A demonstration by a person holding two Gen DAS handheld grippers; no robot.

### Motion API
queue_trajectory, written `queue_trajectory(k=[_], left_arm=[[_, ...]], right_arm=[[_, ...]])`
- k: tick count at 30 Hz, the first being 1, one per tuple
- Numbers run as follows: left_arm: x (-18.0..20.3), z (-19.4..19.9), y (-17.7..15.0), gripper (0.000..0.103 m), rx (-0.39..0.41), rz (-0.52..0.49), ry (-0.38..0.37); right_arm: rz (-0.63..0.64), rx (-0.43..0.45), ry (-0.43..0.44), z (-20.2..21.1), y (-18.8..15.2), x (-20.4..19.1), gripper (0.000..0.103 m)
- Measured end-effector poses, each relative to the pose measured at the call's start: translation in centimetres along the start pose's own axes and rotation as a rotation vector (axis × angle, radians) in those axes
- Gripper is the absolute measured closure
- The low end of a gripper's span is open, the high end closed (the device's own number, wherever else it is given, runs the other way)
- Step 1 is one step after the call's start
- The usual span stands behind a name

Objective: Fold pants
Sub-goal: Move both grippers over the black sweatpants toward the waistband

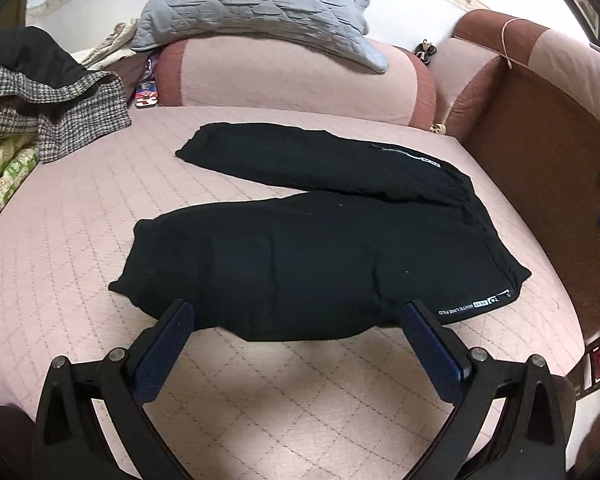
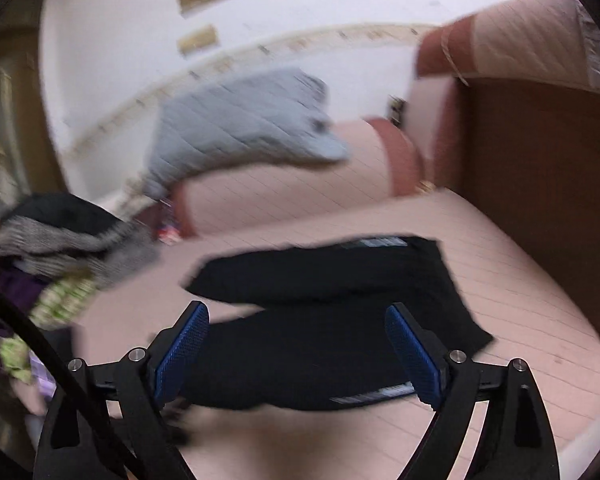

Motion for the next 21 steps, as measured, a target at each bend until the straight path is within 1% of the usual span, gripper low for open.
queue_trajectory(k=[1, 3, 5, 9, 13, 21], left_arm=[[-0.1, -0.1, 0.1, 0.000, 0.000, -0.003, 0.003], [0.0, -0.2, 0.2, 0.000, 0.000, -0.016, 0.009], [0.0, -0.5, 0.3, 0.000, -0.002, -0.028, 0.016], [-0.1, -1.4, 0.5, 0.000, -0.019, -0.034, 0.020], [-0.6, -2.4, 0.7, 0.000, -0.037, -0.025, 0.027], [-1.9, -4.1, 1.8, 0.000, -0.069, 0.009, 0.036]], right_arm=[[-0.003, -0.010, -0.014, -0.5, -0.5, 0.7, 0.010], [-0.006, -0.059, -0.053, -1.9, -1.3, 2.3, 0.010], [0.015, -0.080, -0.083, -2.4, -1.9, 3.1, 0.010], [0.048, -0.125, -0.104, -4.0, -2.8, 3.9, 0.010], [0.061, -0.153, -0.104, -5.6, -3.1, 3.3, 0.010], [0.101, -0.184, -0.096, -9.0, -2.2, 3.0, 0.010]])
Point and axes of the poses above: each gripper's, at about its wrist camera, not at the fingertips, and z roughly against the way its jaws point, x to its right, y to its top, the point moved 2 cm from there along -z, roughly the way its jaws point, and after that the axes turned 8 degrees about z, right-handed, at the moved point
